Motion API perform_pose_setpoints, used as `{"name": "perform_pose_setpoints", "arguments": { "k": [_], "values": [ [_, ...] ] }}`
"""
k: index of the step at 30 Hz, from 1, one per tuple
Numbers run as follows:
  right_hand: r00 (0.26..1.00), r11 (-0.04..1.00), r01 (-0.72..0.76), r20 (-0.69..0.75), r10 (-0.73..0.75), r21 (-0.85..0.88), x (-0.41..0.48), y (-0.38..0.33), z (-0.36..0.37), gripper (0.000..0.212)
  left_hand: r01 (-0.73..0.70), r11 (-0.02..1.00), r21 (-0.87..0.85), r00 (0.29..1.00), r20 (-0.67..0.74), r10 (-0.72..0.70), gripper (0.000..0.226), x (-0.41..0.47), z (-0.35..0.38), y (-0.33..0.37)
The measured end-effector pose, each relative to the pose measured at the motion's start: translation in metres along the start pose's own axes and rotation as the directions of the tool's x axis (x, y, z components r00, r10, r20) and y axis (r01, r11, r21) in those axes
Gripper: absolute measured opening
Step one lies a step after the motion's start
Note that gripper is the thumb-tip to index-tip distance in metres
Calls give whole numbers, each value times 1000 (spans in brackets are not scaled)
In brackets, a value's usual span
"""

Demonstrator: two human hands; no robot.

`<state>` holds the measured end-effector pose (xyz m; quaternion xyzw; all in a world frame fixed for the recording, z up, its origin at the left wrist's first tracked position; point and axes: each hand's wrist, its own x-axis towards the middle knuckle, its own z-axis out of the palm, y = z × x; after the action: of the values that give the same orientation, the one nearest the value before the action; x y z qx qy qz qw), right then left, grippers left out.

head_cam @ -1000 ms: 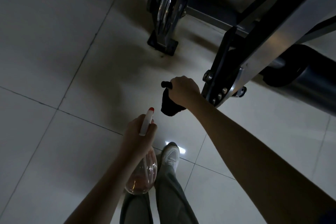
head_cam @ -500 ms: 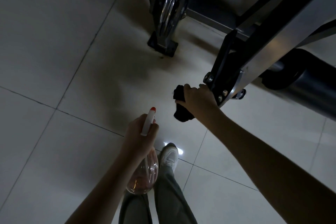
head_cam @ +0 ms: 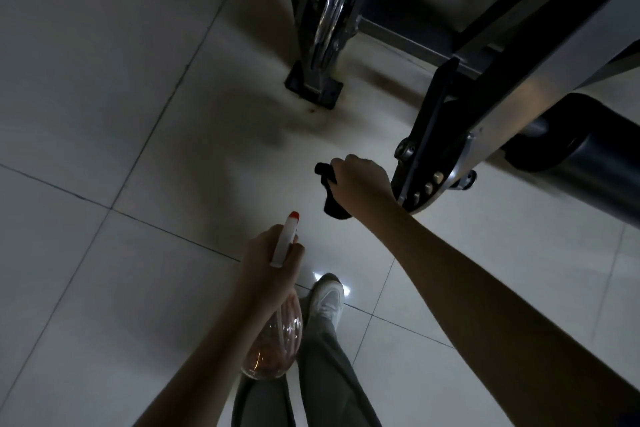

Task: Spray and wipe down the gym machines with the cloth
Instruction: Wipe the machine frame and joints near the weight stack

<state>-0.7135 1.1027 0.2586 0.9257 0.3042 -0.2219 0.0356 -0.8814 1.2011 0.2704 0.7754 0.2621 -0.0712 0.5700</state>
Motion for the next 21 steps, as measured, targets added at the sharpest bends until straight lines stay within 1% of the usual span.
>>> {"name": "perform_pose_setpoints", "arguments": {
  "k": [3, 5, 6, 8, 10, 12, 13, 14, 16, 18, 19, 20, 21],
  "values": [
    [1000, 996, -10, -12, 11, 91, -2, -1, -2, 30, 12, 1000, -10, 1000, -3, -12, 38, 0, -2, -1],
    [997, 993, -39, -62, 46, 109, -10, -1, -1, 32, 6, 1000, -3, 1000, 16, -6, 28, -1, -3, 1],
    [994, 994, -67, -81, 74, 86, -14, 2, 1, 35, -1, 1000, -5, 1000, 25, 1, 26, -2, -4, 3],
    [986, 994, -109, -125, 107, -7, -25, 12, 7, 44, -10, 1000, -14, 999, 39, 11, 33, -3, -7, 5],
    [983, 982, -109, -165, 83, -155, -37, 19, 11, 49, -20, 1000, -22, 999, 42, 20, 45, -3, -9, 9],
    [975, 963, -87, -219, 31, -254, -43, 23, 10, 49, -24, 999, -23, 999, 45, 25, 45, -3, -11, 15],
    [980, 959, -68, -199, 13, -274, -42, 24, 7, 47, -17, 1000, -17, 999, 44, 17, 42, -2, -12, 17],
    [991, 964, -38, -137, 2, -265, -42, 23, 0, 44, -9, 1000, -11, 999, 41, 10, 41, -2, -13, 20],
    [998, 985, -28, -68, 17, -172, -45, 24, -9, 36, -15, 1000, -11, 1000, 27, 15, 43, -5, -16, 25],
    [990, 999, -52, -135, 50, -12, -55, 22, -22, 33, -25, 1000, -8, 1000, 2, 25, 44, -10, -20, 29],
    [978, 993, -79, -189, 93, 84, -63, 18, -30, 32, -29, 1000, -5, 1000, -10, 29, 43, -13, -23, 32],
    [965, 970, -129, -202, 170, 204, -70, 13, -36, 33, -29, 1000, -4, 999, -18, 29, 41, -16, -26, 35],
    [947, 903, -197, -164, 275, 381, -74, 7, -45, 33, -29, 1000, -3, 999, -22, 29, 36, -19, -31, 39]
  ]
}}
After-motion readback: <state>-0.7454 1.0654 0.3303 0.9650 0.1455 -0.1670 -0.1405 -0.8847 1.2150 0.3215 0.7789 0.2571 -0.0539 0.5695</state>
